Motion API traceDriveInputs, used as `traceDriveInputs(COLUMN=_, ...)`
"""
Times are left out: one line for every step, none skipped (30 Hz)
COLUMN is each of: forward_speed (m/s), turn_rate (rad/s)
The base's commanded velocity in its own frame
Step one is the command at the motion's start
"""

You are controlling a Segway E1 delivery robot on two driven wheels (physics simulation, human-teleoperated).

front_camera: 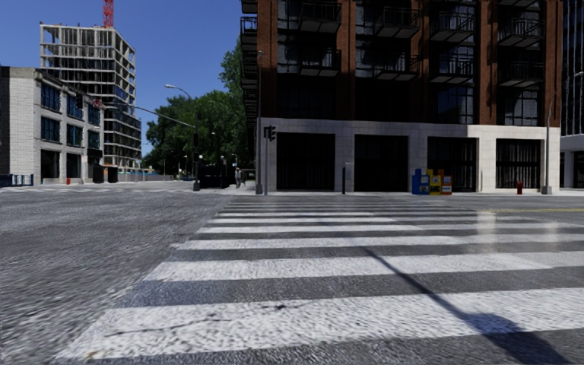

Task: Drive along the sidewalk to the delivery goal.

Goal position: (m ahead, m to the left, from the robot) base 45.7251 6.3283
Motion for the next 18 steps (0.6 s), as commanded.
traceDriveInputs(forward_speed=1.50, turn_rate=0.00)
traceDriveInputs(forward_speed=1.50, turn_rate=0.00)
traceDriveInputs(forward_speed=1.50, turn_rate=0.00)
traceDriveInputs(forward_speed=1.50, turn_rate=0.00)
traceDriveInputs(forward_speed=1.50, turn_rate=0.00)
traceDriveInputs(forward_speed=1.50, turn_rate=0.00)
traceDriveInputs(forward_speed=1.50, turn_rate=0.00)
traceDriveInputs(forward_speed=1.50, turn_rate=0.00)
traceDriveInputs(forward_speed=1.50, turn_rate=0.00)
traceDriveInputs(forward_speed=1.50, turn_rate=0.00)
traceDriveInputs(forward_speed=1.50, turn_rate=0.00)
traceDriveInputs(forward_speed=1.50, turn_rate=0.00)
traceDriveInputs(forward_speed=1.50, turn_rate=0.00)
traceDriveInputs(forward_speed=1.50, turn_rate=0.00)
traceDriveInputs(forward_speed=1.50, turn_rate=0.00)
traceDriveInputs(forward_speed=1.50, turn_rate=0.00)
traceDriveInputs(forward_speed=1.50, turn_rate=0.00)
traceDriveInputs(forward_speed=1.50, turn_rate=0.00)
